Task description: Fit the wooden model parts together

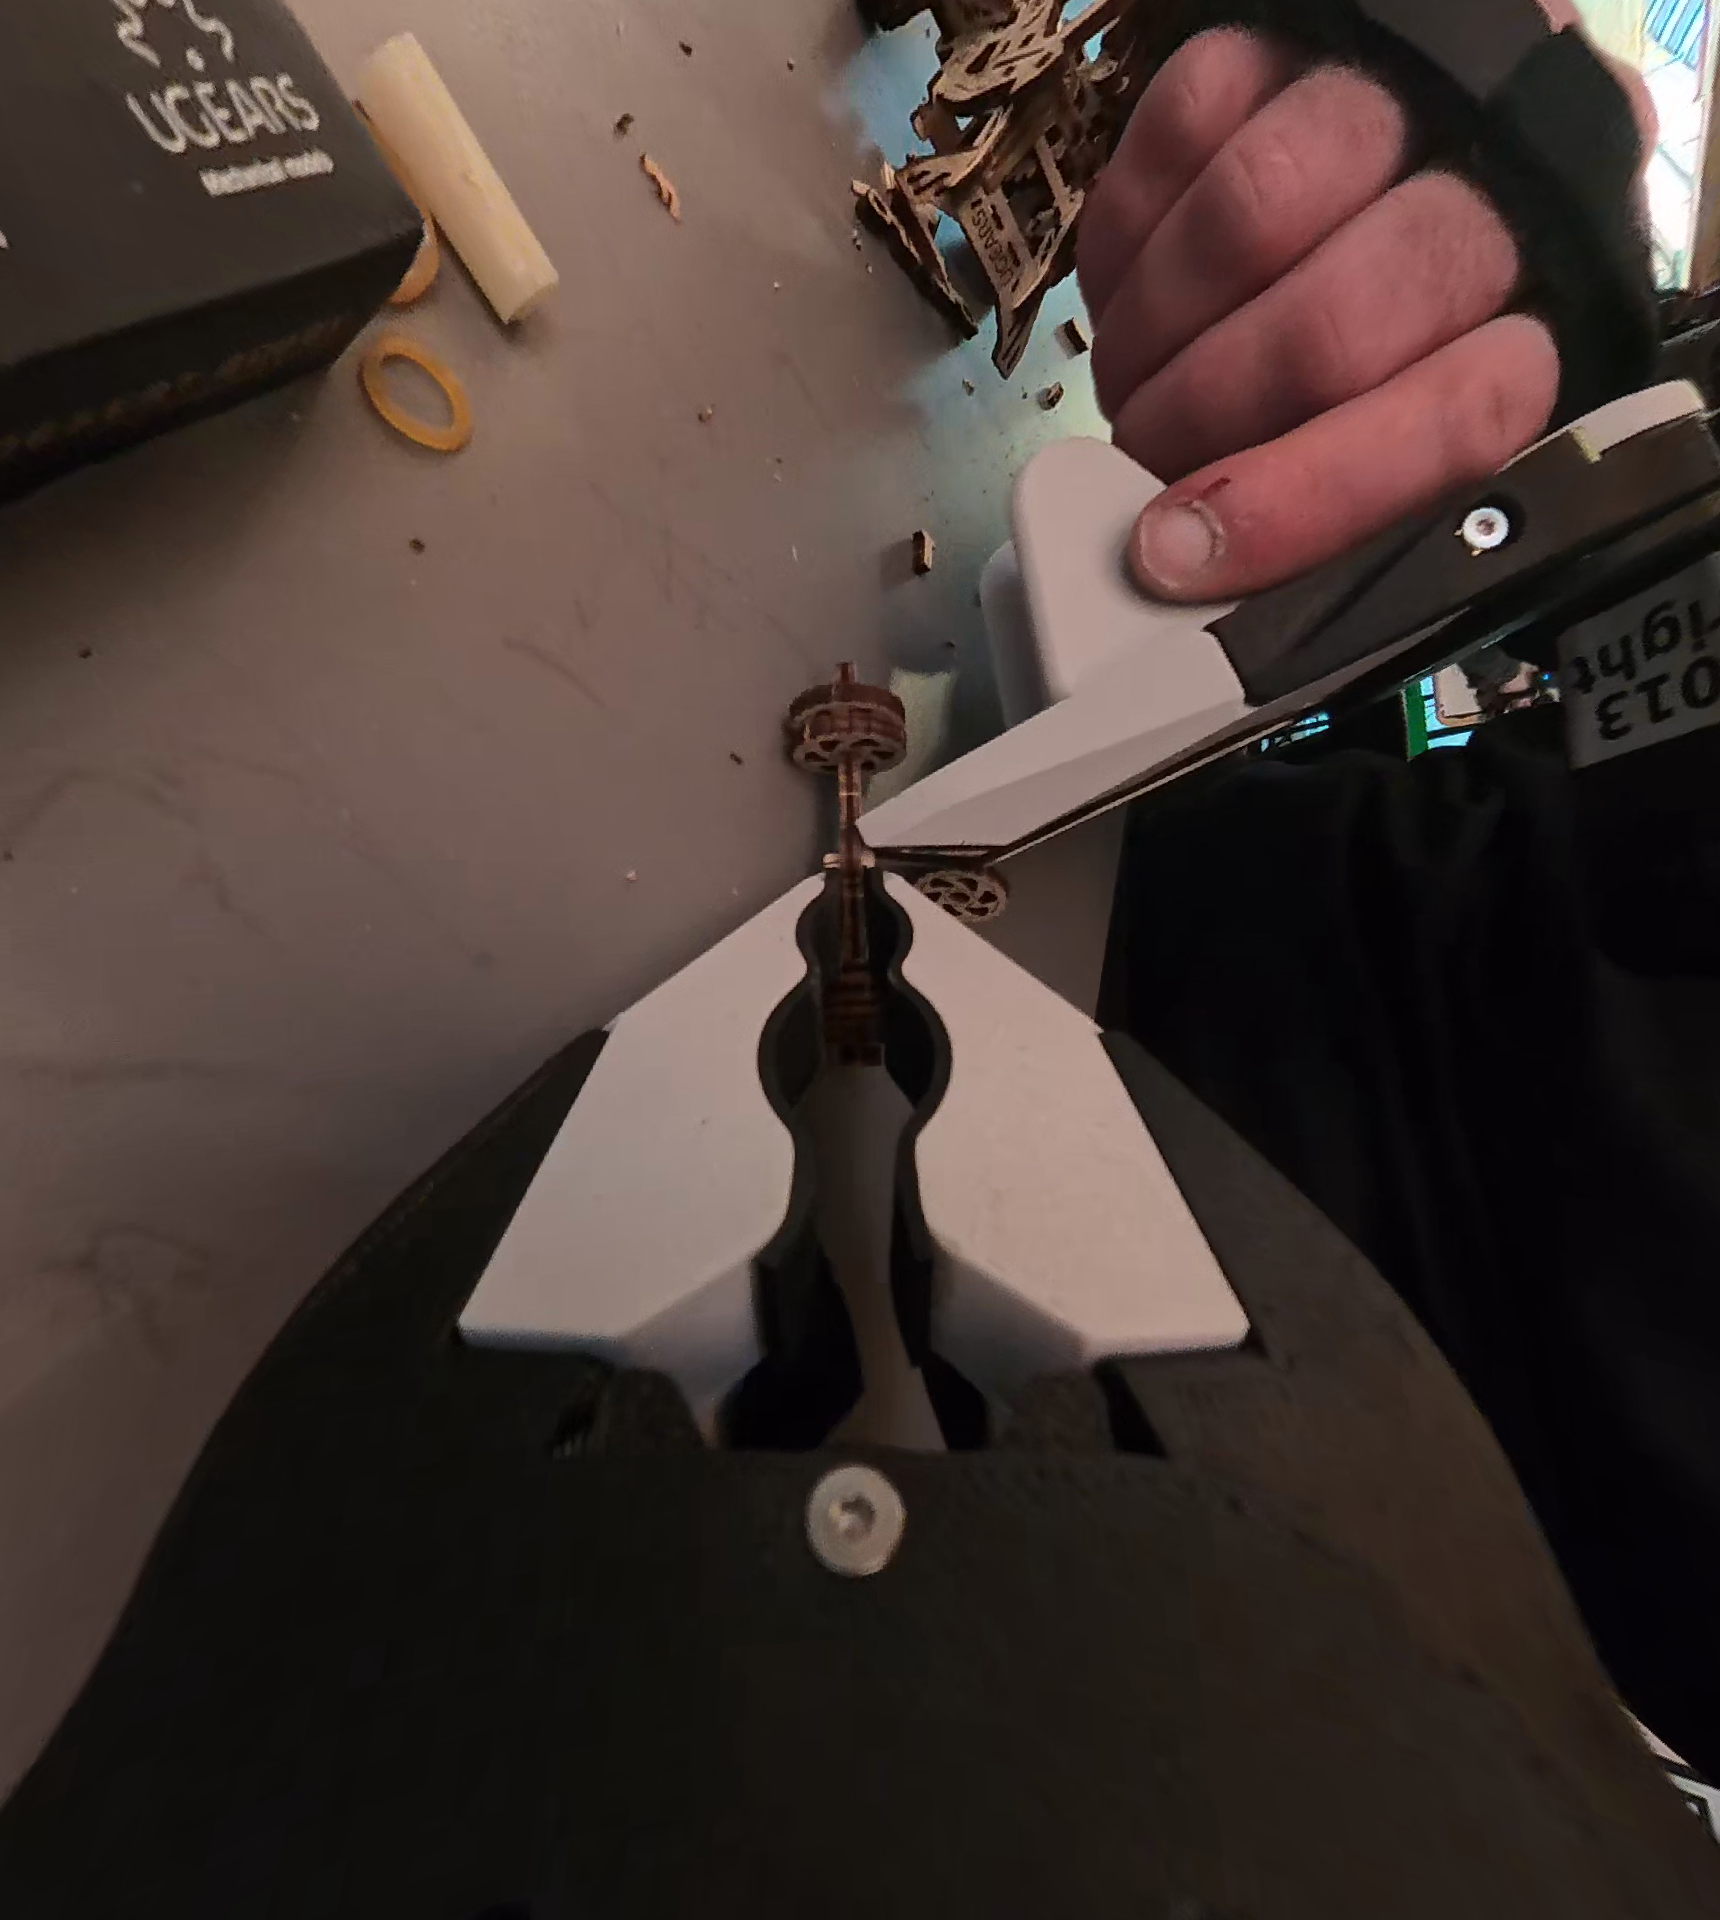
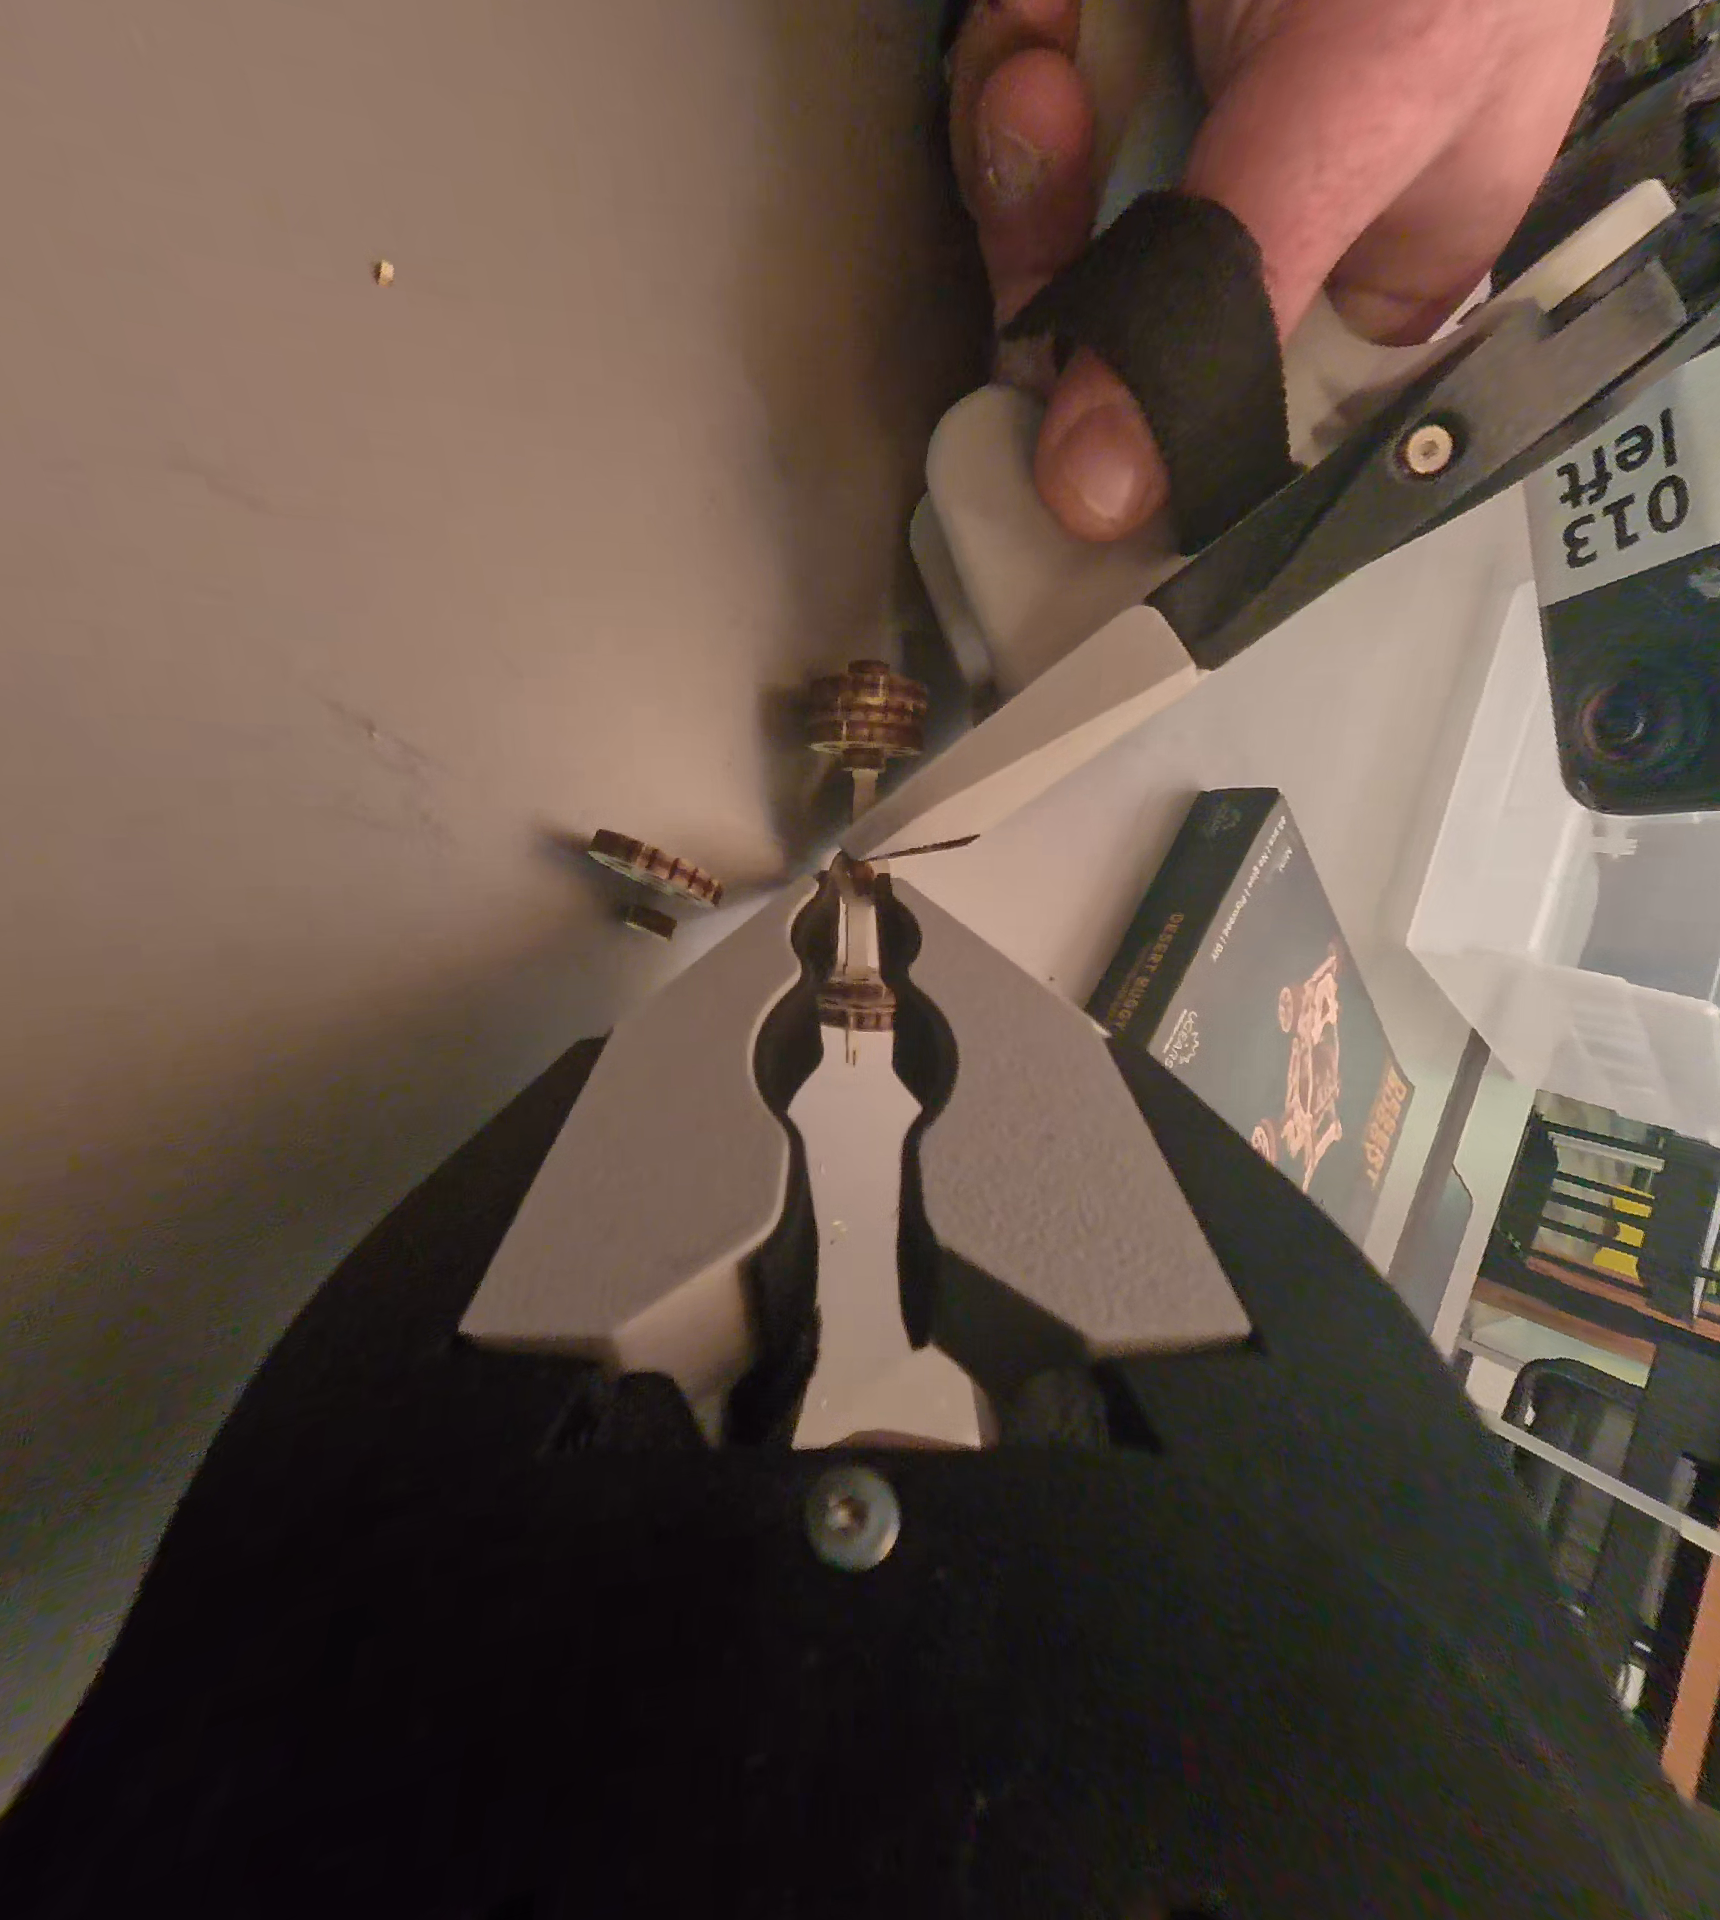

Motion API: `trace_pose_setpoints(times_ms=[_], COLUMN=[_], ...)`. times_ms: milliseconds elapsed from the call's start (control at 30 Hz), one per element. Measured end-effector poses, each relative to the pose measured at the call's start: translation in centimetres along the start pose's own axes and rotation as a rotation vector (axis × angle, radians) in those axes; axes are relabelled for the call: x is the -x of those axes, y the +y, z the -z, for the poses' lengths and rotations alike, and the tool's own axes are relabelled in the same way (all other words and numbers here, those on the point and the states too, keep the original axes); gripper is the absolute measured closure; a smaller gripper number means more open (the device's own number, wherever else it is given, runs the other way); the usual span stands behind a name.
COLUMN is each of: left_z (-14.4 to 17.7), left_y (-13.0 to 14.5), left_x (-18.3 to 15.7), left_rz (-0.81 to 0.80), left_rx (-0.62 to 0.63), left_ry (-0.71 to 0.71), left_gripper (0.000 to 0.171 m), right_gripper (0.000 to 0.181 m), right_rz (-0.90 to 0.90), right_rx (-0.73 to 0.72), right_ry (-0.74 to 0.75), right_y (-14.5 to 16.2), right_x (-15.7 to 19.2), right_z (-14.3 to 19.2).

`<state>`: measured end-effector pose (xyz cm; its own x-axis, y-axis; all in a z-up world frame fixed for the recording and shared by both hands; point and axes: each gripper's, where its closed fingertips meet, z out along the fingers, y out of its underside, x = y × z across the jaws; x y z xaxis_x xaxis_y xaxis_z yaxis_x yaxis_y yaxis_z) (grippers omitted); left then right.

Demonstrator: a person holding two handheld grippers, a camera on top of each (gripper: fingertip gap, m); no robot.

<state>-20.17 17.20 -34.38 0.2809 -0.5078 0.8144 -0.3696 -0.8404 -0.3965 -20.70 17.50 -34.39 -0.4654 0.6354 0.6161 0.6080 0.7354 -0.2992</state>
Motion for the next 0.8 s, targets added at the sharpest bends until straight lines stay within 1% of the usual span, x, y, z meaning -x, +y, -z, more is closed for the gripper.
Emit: trace_pose_setpoints(times_ms=[133,333,367,467,700,800], left_z=[-0.06,-0.13,-0.14,-0.09,0.00,-0.03], left_y=[0.10,0.22,0.22,0.18,0.07,0.09], left_x=[-0.06,-0.17,-0.17,-0.11,0.02,0.03], left_rz=[0.007,0.008,0.006,-0.003,-0.024,-0.040], left_rx=[0.010,0.021,0.021,0.013,-0.006,-0.010], left_ry=[0.011,0.019,0.018,0.007,-0.021,-0.036], left_gripper=[0.171,0.171,0.171,0.171,0.170,0.170], right_gripper=[0.176,0.177,0.178,0.178,0.178,0.178], right_rz=[0.061,0.172,0.168,0.092,-0.220,-0.325], right_rx=[0.003,0.039,0.046,0.060,0.053,0.063], right_ry=[0.036,-0.008,-0.022,-0.049,-0.061,-0.071], right_y=[-0.12,-0.22,-0.22,-0.18,-0.04,-0.02], right_x=[0.07,0.20,0.21,0.14,-0.10,-0.12], right_z=[0.01,0.06,0.06,0.02,-0.06,-0.06])
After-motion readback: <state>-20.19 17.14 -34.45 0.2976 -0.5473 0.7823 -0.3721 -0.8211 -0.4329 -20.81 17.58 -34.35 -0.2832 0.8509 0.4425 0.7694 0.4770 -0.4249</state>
